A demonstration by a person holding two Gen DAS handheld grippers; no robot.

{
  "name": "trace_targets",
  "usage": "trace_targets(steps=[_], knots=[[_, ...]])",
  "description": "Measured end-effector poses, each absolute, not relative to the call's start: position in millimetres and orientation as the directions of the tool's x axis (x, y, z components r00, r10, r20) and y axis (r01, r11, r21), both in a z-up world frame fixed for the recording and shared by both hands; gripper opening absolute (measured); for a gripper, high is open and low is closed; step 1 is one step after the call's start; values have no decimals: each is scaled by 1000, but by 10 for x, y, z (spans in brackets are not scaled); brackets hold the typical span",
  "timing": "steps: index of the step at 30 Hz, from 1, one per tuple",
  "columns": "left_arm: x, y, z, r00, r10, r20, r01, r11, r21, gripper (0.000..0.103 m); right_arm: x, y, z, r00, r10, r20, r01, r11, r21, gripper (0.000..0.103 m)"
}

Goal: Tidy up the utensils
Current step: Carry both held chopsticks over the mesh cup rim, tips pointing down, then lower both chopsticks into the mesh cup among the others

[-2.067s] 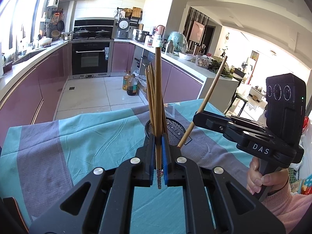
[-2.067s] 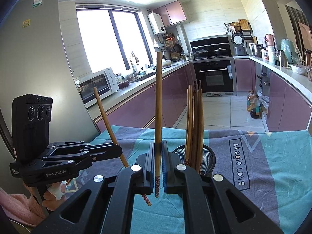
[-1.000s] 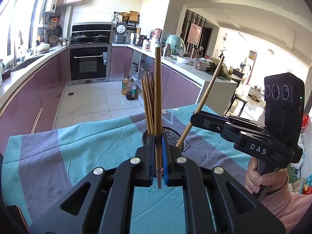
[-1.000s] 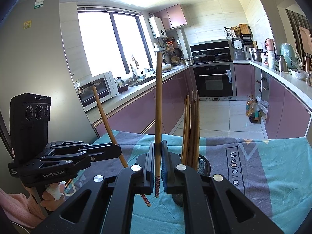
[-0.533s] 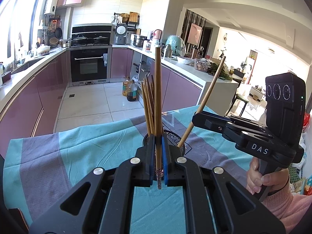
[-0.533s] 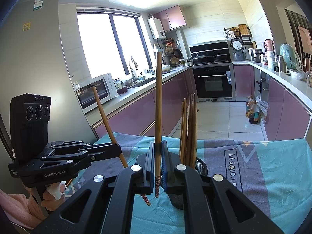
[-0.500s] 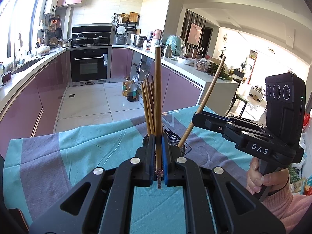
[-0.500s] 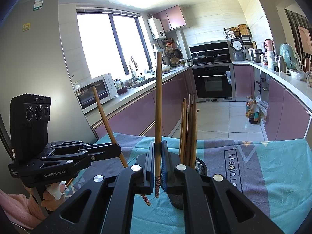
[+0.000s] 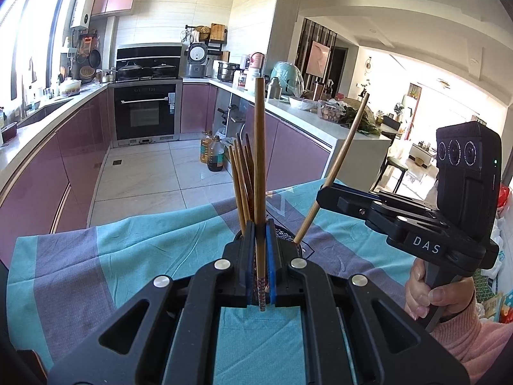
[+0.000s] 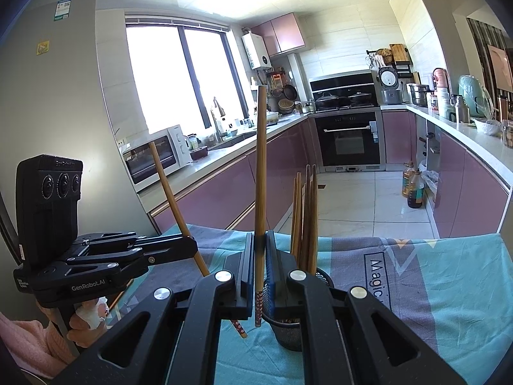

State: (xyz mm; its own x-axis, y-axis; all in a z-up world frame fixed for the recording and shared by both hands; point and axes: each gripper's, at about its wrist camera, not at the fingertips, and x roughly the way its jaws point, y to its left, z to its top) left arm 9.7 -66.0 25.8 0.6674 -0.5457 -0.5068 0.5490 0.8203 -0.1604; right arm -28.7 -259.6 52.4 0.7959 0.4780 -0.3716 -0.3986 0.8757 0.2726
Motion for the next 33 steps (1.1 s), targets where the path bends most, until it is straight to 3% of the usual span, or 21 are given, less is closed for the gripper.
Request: trace_targets(steps=[33], knots=[[123, -693, 454, 680, -570, -462, 565, 808, -166, 7, -199, -2627, 645, 816, 457, -354, -399, 888, 228, 6]])
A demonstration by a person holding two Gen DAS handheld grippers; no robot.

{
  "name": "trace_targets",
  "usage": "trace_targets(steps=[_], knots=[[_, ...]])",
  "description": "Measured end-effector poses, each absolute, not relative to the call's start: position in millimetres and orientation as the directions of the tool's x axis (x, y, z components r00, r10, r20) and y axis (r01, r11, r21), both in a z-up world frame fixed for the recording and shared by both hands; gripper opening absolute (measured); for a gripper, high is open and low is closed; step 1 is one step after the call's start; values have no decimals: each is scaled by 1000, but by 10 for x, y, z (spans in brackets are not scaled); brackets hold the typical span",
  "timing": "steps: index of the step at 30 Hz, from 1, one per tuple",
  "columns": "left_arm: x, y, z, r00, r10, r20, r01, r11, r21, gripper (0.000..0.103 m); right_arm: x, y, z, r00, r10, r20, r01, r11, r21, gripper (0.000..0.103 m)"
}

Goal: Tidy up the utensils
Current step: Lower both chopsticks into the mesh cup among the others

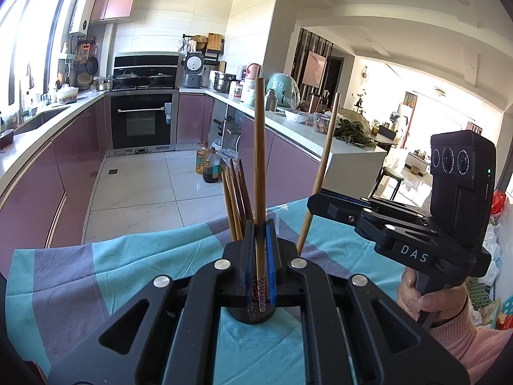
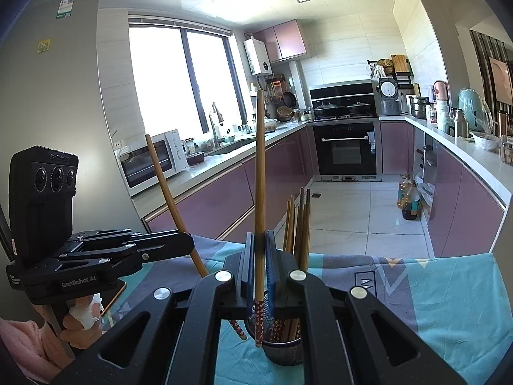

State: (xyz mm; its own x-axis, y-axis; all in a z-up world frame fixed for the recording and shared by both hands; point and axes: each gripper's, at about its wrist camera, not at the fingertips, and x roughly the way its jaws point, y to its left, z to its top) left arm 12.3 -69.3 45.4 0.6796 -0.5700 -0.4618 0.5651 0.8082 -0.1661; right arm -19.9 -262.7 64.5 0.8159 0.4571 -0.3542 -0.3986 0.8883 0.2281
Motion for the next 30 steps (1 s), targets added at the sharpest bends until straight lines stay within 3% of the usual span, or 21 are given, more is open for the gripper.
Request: trace_targets(steps=[15, 30], knots=[[107, -774, 592, 697, -574, -430, 566, 808, -162, 7, -97, -2638, 655, 823, 447, -351, -391, 894, 220, 6], [139, -907, 569, 691, -555, -463, 555, 818, -153, 7, 111, -2619, 547, 817, 425, -390, -366, 905, 218, 6]])
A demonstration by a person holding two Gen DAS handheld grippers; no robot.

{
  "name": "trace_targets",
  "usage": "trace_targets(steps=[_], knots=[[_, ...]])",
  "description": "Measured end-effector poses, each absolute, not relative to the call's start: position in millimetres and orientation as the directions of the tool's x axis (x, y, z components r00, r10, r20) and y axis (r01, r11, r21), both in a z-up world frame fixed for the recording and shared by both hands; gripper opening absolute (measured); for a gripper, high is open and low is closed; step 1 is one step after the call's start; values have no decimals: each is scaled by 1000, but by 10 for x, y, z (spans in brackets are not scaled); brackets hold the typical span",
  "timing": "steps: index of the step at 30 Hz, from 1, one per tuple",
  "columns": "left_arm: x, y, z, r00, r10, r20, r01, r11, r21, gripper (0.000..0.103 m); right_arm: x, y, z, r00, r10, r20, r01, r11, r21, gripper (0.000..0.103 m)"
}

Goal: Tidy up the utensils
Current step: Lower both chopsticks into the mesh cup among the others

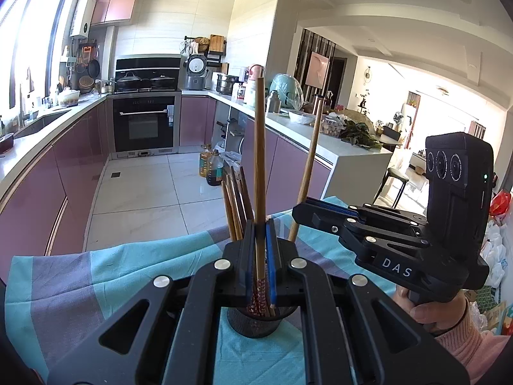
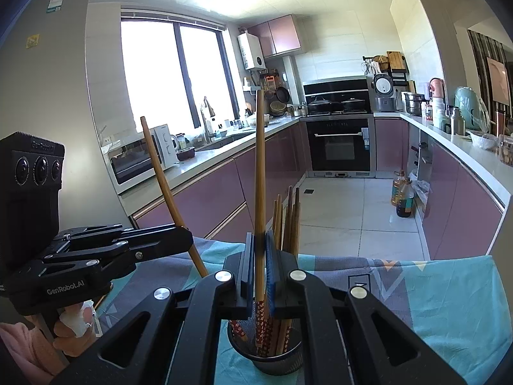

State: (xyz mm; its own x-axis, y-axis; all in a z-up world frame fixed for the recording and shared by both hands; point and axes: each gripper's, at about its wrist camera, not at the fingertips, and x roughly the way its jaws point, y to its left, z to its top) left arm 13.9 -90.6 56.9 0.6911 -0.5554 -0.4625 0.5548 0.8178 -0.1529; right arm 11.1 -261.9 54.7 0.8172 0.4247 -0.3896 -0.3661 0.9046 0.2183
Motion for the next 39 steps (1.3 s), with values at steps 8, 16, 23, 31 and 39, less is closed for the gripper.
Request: trace_targets(steps=[8, 16, 23, 31, 39], knots=[[182, -958, 527, 679, -541, -496, 548, 823, -147, 7, 172, -2631, 471, 808, 423, -410, -360, 906, 224, 6], [244, -980, 523, 671, -530, -519, 543, 828, -142, 7, 196, -2636, 409, 800, 420, -429, -355, 907, 225, 6], [294, -1018, 520, 663, -523, -535, 543, 829, -137, 7, 189, -2614, 351, 794, 415, -443, -351, 910, 222, 6], [337, -1039, 497, 651, -519, -554, 544, 828, -136, 7, 196, -2610, 295, 789, 409, -458, -344, 912, 222, 6], [388, -1046, 439, 637, -510, -579, 544, 829, -132, 7, 201, -2603, 234, 784, 403, -472, -338, 915, 220, 6]])
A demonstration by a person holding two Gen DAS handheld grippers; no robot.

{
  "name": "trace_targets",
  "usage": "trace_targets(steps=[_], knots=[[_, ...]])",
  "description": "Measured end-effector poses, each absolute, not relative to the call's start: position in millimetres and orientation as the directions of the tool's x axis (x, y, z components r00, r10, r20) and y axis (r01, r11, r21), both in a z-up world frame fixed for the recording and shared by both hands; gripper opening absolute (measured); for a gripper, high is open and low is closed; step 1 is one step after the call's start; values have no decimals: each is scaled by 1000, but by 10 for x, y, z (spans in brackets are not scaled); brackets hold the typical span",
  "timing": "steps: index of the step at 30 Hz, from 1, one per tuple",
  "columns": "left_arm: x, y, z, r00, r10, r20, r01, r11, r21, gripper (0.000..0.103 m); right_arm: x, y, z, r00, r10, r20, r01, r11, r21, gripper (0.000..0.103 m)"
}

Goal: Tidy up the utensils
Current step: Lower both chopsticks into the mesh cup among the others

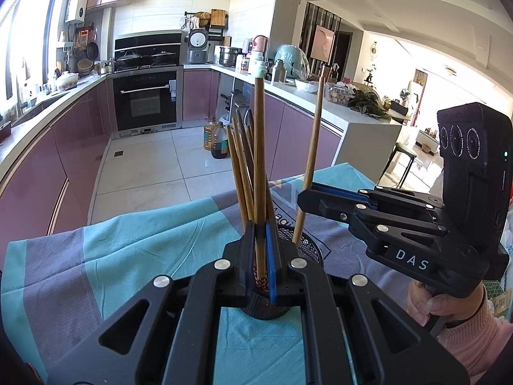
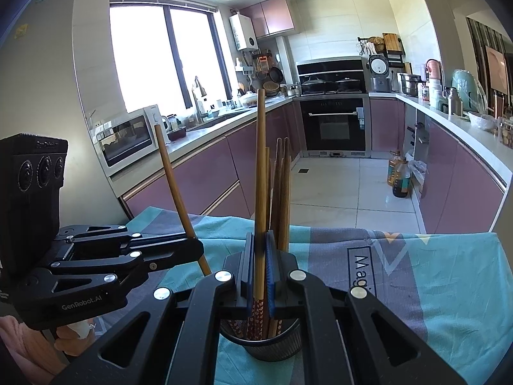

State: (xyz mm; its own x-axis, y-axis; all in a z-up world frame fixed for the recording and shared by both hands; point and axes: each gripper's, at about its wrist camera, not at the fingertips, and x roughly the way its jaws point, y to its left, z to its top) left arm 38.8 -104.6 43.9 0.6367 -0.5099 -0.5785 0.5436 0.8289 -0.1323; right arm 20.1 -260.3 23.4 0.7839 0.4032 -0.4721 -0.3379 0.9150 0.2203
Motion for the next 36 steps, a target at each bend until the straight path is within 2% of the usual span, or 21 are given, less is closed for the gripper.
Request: trace_targets(steps=[36], knots=[[811, -1200, 186, 601, -489, -632, 520, 840, -155, 7, 395, -2528, 115, 752, 415, -512, -324, 909, 261, 6]])
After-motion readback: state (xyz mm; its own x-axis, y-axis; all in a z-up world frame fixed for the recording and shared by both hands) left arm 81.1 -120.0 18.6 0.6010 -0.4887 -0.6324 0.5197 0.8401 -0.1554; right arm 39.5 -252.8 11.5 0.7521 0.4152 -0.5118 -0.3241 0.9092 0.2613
